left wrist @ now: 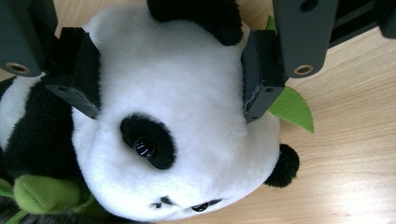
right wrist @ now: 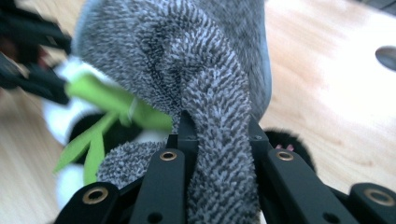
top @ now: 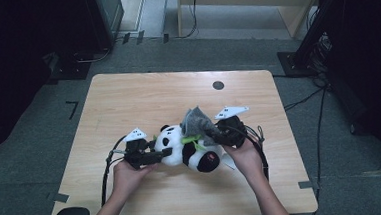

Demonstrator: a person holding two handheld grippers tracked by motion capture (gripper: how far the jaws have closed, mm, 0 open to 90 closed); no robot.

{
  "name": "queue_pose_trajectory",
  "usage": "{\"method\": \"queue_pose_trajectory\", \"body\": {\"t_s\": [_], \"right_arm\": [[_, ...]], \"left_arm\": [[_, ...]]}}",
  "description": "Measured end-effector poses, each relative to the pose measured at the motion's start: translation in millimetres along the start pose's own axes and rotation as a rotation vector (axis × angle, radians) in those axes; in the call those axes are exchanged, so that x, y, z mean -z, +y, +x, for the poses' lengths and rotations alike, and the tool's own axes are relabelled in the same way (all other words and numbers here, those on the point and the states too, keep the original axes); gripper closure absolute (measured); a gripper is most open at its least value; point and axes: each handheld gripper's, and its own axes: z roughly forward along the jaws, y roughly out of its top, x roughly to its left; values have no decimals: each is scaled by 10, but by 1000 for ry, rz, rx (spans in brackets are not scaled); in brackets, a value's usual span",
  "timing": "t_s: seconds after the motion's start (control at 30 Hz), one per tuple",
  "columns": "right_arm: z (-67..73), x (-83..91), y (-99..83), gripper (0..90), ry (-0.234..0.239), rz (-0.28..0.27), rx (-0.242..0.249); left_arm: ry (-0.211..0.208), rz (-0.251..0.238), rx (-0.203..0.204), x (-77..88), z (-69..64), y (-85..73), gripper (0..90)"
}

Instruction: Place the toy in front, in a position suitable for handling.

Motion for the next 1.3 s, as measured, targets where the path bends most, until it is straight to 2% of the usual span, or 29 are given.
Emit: {"method": "queue_pose_trajectory", "body": {"t_s": [0.1,0.17,0.3,0.37,0.43,0.53,0.57,0.6,0.67,0.73,0.8,0.87,1.0,1.07,1.13,1.3], "right_arm": [[89,96,120,768,10,-61,24],[185,124,208,767,34,-93,46],[377,46,373,766,94,-125,93],[470,-56,432,766,127,-119,110],[558,-190,450,765,167,-90,119],[656,-434,387,761,202,-14,137],[659,-514,357,760,225,22,124],[655,-578,335,760,254,44,113],[640,-591,331,762,264,51,115],[619,-573,339,763,236,60,136],[563,-566,323,763,234,60,133],[498,-534,303,761,232,58,114],[337,-433,251,757,190,60,75],[264,-382,211,757,187,59,47],[206,-320,182,757,167,58,40],[29,-196,114,758,153,58,-4]], "left_arm": [[-1,-9,-14,-10,-16,-5,314],[-6,-14,-26,-17,-26,-11,302],[2,-12,-54,2,-49,-16,286],[5,-16,-64,6,-57,-23,284],[6,-23,-66,9,-53,-36,282],[7,-34,-61,6,-59,-52,281],[17,-25,-72,-1,-62,-61,279],[22,-23,-81,-2,-61,-74,280],[19,-30,-67,-3,-55,-80,286],[29,-26,-61,-11,-66,-75,303],[36,-17,-63,-15,-67,-65,311],[33,-9,-55,-15,-56,-55,312],[28,-2,-52,-16,-47,-52,313],[28,3,-56,-14,-47,-48,313],[26,5,-56,-11,-46,-46,313],[20,3,-53,-8,-37,-43,311]]}}
